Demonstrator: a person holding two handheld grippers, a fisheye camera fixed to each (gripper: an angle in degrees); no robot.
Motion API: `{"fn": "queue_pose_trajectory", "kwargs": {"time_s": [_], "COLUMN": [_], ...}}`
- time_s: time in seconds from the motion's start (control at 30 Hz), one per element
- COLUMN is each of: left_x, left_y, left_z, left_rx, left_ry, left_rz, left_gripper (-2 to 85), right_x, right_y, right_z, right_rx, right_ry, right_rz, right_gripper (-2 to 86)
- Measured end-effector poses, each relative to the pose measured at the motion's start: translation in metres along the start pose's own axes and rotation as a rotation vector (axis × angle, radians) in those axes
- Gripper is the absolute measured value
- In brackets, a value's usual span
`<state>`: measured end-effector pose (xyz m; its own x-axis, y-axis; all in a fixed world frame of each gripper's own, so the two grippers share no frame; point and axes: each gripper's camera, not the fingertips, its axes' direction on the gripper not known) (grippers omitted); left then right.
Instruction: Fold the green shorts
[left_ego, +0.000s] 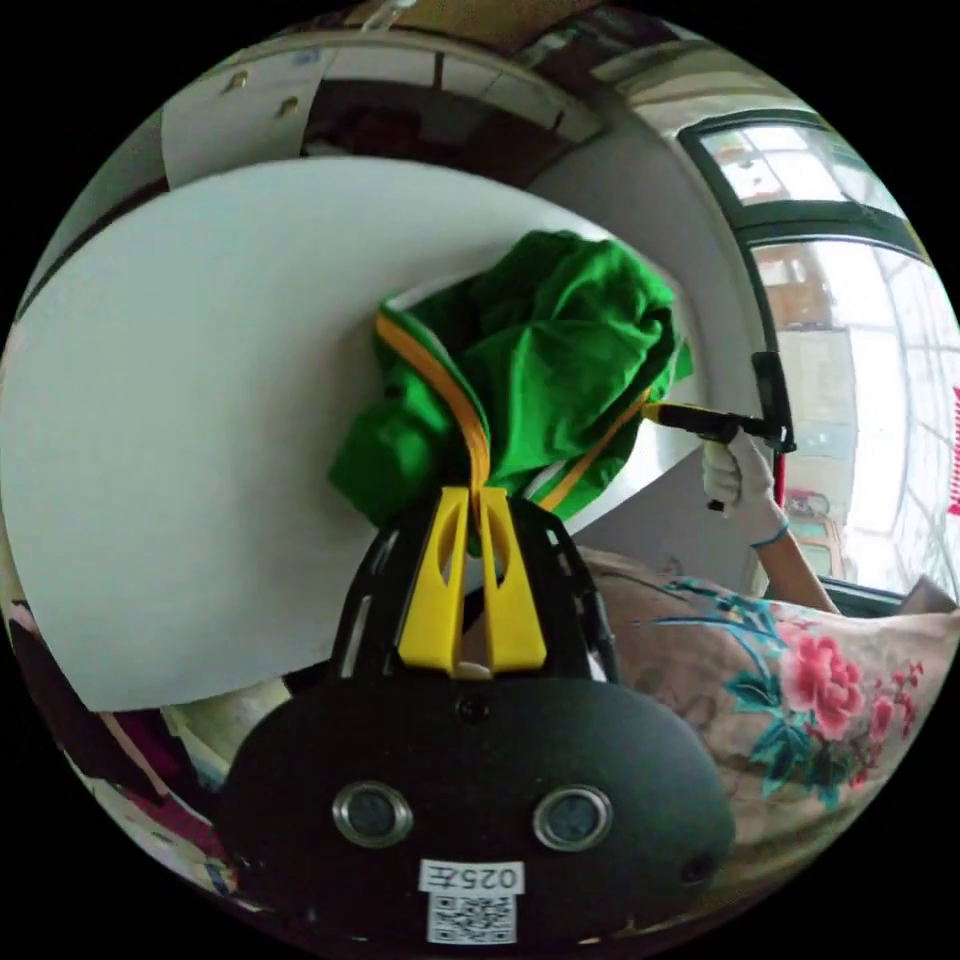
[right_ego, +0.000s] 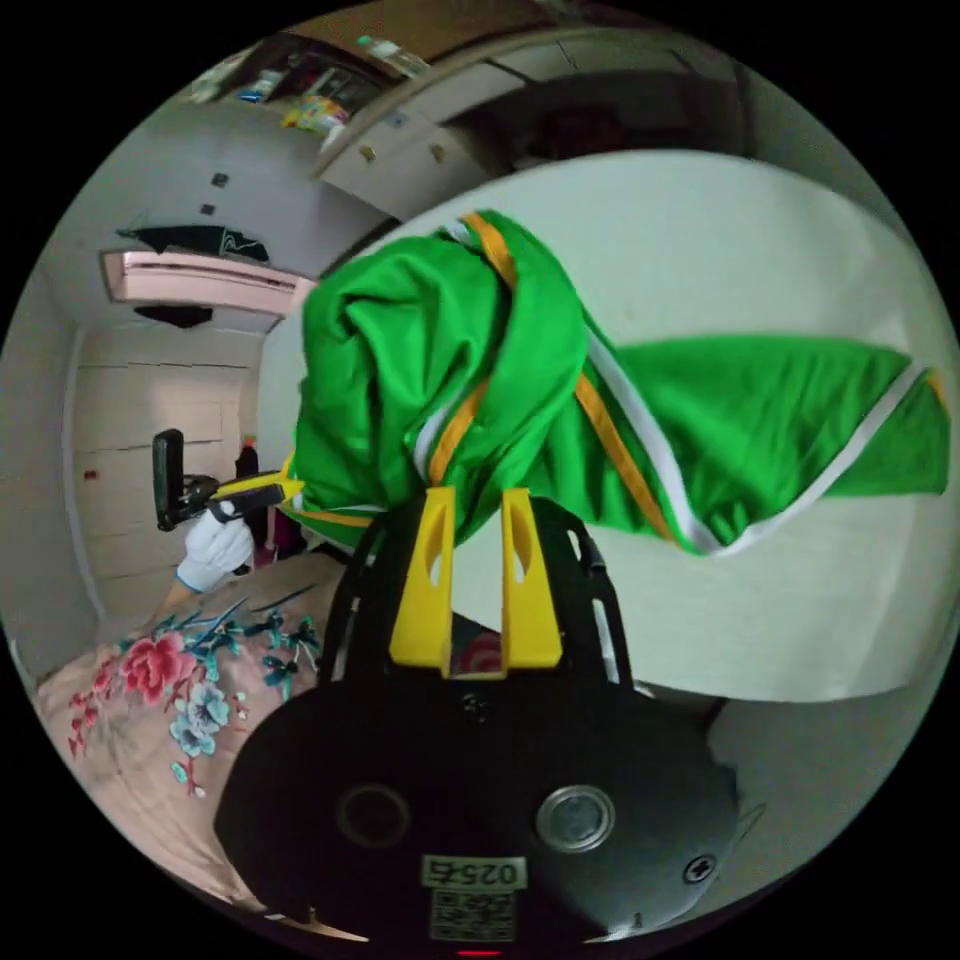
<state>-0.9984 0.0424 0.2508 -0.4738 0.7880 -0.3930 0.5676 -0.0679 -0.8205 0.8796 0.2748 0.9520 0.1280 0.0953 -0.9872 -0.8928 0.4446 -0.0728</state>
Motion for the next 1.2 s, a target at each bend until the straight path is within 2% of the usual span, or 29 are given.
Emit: {"fn": "queue_pose_trajectory", "kwargs": {"time_s": [0.07,0.23,0.3,0.4,0.53,0.63,0.73,0.8,0.87,0.97,1.07,1.2], "left_x": [-0.011,-0.022,-0.001,0.037,0.067,0.082,0.086,0.085,0.088,0.099,0.110,0.126], "left_y": [0.000,0.014,0.011,-0.003,-0.029,-0.051,-0.076,-0.100,-0.120,-0.156,-0.191,-0.212], "left_z": [0.011,-0.017,-0.025,-0.024,-0.012,-0.009,-0.010,-0.013,-0.015,-0.015,-0.001,0.055], "left_rx": [-0.041,0.075,0.099,0.111,0.085,0.104,0.137,0.137,0.121,0.106,0.061,-0.128], "left_ry": [-0.026,-0.016,-0.055,-0.198,-0.210,-0.146,-0.099,-0.093,-0.117,-0.166,-0.163,-0.183], "left_rz": [-0.043,-0.140,-0.086,0.003,0.096,0.140,0.143,0.133,0.140,0.181,0.199,0.263], "left_gripper": [-0.4,3.9,5.1,5.5,5.5,5.5,6.0,7.9,8.8,9.6,9.0,-0.6], "right_x": [0.005,0.008,0.004,-0.005,-0.017,-0.026,-0.023,-0.021,-0.029,-0.057,-0.074,-0.064], "right_y": [0.011,0.049,0.050,0.031,0.005,-0.012,-0.039,-0.058,-0.056,-0.033,-0.006,0.012], "right_z": [0.005,-0.030,-0.041,-0.040,-0.048,-0.063,-0.055,-0.032,-0.028,-0.030,-0.028,-0.018], "right_rx": [0.026,0.220,0.262,0.243,0.283,0.354,0.306,0.170,0.126,0.048,0.001,0.002], "right_ry": [-0.025,-0.090,-0.157,-0.133,-0.124,-0.127,-0.132,-0.160,-0.186,-0.075,-0.057,-0.163], "right_rz": [0.060,0.154,0.129,0.086,0.064,0.078,0.103,0.064,-0.004,-0.183,-0.310,-0.291], "right_gripper": [9.2,11.7,12.9,13.8,13.8,13.3,9.0,1.2,0.2,-0.3,-0.2,2.4]}}
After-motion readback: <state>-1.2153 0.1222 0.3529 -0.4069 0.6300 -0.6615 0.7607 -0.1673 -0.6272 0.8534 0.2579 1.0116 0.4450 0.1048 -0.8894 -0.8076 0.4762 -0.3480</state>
